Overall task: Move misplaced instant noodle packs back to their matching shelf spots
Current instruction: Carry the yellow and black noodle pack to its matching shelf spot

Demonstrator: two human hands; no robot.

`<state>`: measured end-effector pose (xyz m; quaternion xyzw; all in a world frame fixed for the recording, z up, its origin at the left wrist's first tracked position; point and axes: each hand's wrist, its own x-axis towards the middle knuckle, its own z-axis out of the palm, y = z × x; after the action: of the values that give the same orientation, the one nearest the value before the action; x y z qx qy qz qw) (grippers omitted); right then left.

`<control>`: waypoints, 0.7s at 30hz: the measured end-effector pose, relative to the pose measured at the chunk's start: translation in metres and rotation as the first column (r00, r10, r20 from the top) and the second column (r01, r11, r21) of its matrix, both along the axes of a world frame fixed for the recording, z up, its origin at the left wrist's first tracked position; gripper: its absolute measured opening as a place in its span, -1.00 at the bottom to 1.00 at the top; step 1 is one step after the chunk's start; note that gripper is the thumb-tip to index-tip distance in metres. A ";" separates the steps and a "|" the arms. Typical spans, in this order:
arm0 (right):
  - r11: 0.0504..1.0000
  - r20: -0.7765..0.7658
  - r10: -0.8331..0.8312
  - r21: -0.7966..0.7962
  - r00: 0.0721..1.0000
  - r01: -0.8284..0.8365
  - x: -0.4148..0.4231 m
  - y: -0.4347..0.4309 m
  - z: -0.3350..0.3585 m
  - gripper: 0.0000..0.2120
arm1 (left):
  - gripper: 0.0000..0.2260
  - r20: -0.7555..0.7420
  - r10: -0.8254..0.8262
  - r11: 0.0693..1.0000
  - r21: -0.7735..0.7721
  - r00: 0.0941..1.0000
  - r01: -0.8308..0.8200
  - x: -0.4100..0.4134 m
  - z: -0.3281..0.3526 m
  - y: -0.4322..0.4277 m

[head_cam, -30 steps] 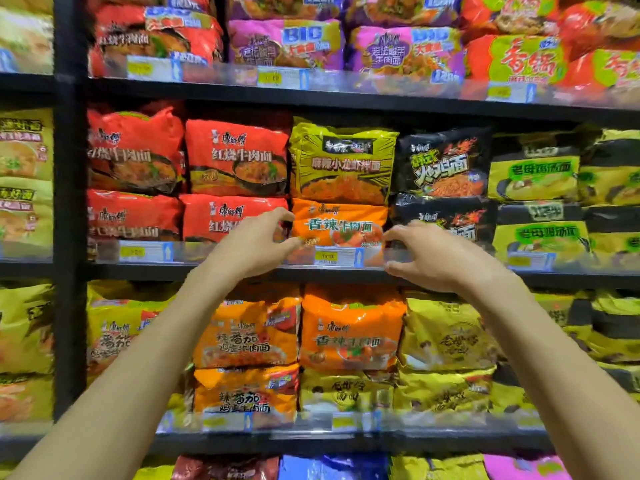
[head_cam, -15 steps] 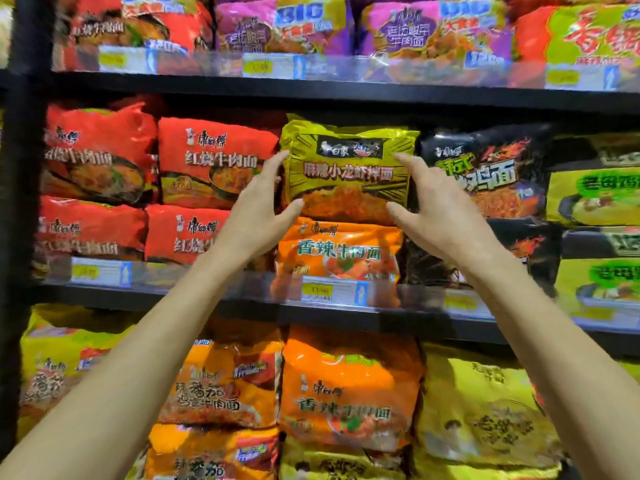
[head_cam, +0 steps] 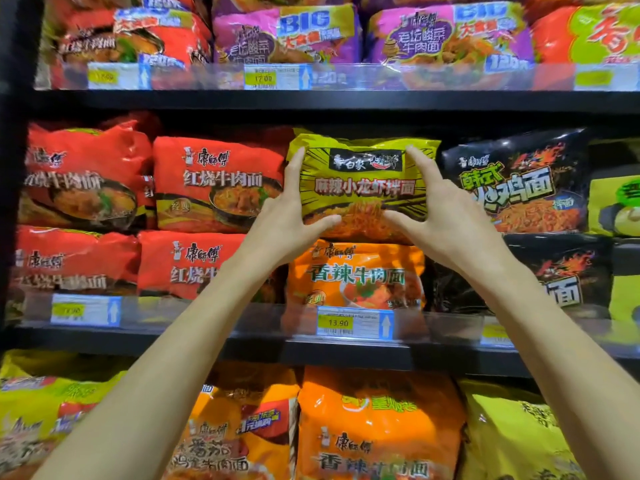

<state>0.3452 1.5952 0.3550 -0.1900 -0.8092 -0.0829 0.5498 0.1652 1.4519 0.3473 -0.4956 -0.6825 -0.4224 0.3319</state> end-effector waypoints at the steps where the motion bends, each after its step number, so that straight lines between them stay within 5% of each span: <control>1: 1.000 0.009 -0.012 0.005 1.000 0.011 -0.002 0.001 0.000 -0.12 | -0.04 -0.005 0.008 1.000 0.013 1.000 -0.008 -0.002 -0.001 0.003; 8: 0.999 -0.102 0.014 0.048 0.995 -0.009 -0.013 0.009 -0.011 0.08 | -0.02 -0.074 -0.057 0.982 0.178 0.996 0.069 -0.006 -0.012 0.015; 21: 0.976 -0.217 0.181 0.161 0.959 -0.147 0.008 -0.007 -0.018 -0.13 | -0.10 -0.197 -0.279 0.900 0.287 0.940 0.327 0.008 -0.020 0.000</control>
<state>0.3531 1.5880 0.3375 -0.0903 -0.7448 -0.0725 0.6572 0.1737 1.4515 0.3275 -0.5670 -0.4934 -0.5339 0.3874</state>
